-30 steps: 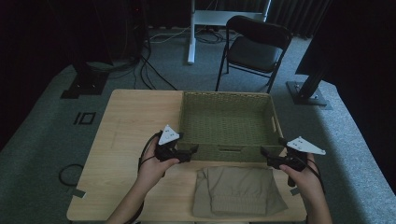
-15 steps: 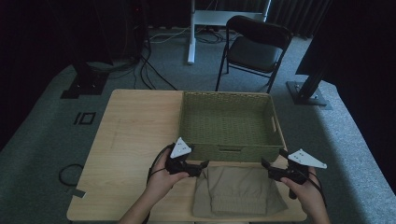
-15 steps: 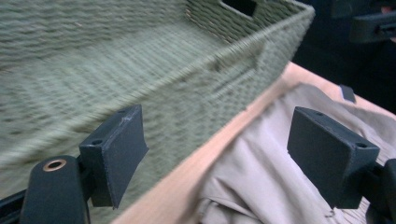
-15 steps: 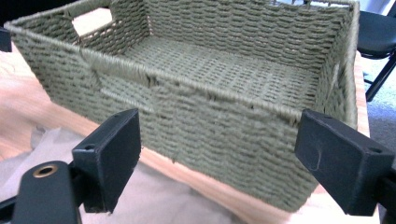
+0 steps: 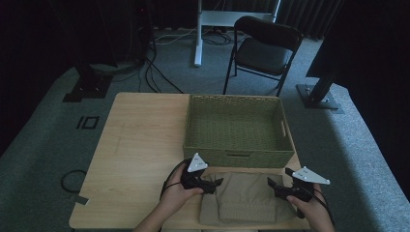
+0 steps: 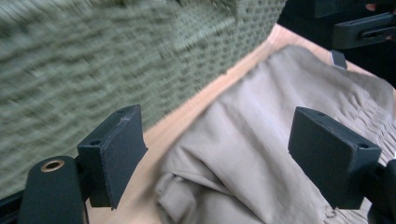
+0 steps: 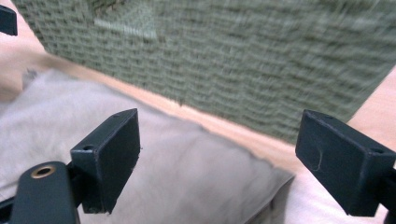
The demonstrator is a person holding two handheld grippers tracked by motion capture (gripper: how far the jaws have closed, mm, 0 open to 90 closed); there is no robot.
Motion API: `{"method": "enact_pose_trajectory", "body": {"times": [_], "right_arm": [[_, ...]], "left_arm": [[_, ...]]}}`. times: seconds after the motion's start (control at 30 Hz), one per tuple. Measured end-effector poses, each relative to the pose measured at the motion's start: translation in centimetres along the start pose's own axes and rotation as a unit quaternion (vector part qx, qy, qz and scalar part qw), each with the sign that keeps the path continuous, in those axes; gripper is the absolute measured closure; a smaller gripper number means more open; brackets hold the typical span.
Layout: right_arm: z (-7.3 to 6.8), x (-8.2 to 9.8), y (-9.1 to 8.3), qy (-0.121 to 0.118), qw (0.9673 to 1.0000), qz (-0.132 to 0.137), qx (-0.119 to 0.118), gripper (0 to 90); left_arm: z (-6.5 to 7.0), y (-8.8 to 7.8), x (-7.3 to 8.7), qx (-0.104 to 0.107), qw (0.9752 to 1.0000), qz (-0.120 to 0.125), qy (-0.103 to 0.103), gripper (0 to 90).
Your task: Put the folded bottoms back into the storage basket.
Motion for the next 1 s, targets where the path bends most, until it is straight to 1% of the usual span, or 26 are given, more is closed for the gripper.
{"method": "enact_pose_trajectory", "body": {"times": [0.07,0.1,0.13,0.2,0.27,0.37,0.47,0.53,0.67,0.77,0.87,0.93,1.0], "right_arm": [[0.0,0.5,0.5,0.006,1.0,-0.006,-0.002,13.4],[0.1,0.8,0.7,0.004,0.9999,-0.01,-0.003,13.4],[0.1,1.0,0.8,0.004,0.9999,-0.012,-0.003,13.3],[0.3,1.4,1.2,0.005,0.9998,-0.016,-0.002,13.3],[0.3,1.6,1.3,0.005,0.9997,-0.022,0.0,12.8],[0.5,1.9,1.4,0.0,0.9996,-0.028,0.007,12.5],[0.7,2.5,1.6,0.005,0.9993,-0.035,0.01,12.2],[0.8,2.7,1.7,0.007,0.9991,-0.04,0.015,12.2],[0.9,3.1,1.9,0.013,0.9987,-0.048,0.015,12.2],[0.9,3.3,2.1,0.013,0.9984,-0.053,0.015,12.2],[1.0,3.4,2.3,0.013,0.9981,-0.059,0.015,12.1],[1.0,3.6,2.4,0.015,0.9976,-0.066,0.014,12.1],[1.1,3.7,2.5,0.014,0.9972,-0.072,0.013,12.1]], "left_arm": [[0.3,0.4,0.6,0.006,0.9999,-0.012,0.001,19.4],[0.4,0.6,0.8,0.009,0.9998,-0.018,0.003,19.5],[0.6,0.9,1.3,0.013,0.9997,-0.022,-0.001,19.4],[0.7,1.2,1.7,0.012,0.9994,-0.031,-0.001,19.4],[0.7,1.5,2.0,0.009,0.9992,-0.037,-0.005,19.4],[0.7,1.8,2.4,0.004,0.9991,-0.038,-0.016,19.4],[0.6,2.0,2.7,-0.004,0.9989,-0.044,-0.017,19.4],[0.6,2.1,2.9,-0.012,0.9986,-0.046,-0.022,19.4],[0.7,2.1,3.3,-0.015,0.9981,-0.054,-0.026,19.3],[0.8,2.3,3.8,-0.019,0.9973,-0.061,-0.035,19.3],[0.8,2.5,3.9,-0.022,0.9972,-0.06,-0.04,19.2],[0.7,2.5,4.0,-0.03,0.9966,-0.063,-0.044,19.2],[0.6,2.6,4.0,-0.032,0.9965,-0.063,-0.045,19.2]]}}
Point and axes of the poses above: each handheld gripper's, and its own axes: y roughly forward along the jaws, x roughly out of its underside, z roughly to its right, the point moved 1 cm from there along y, roughly forward along the jaws
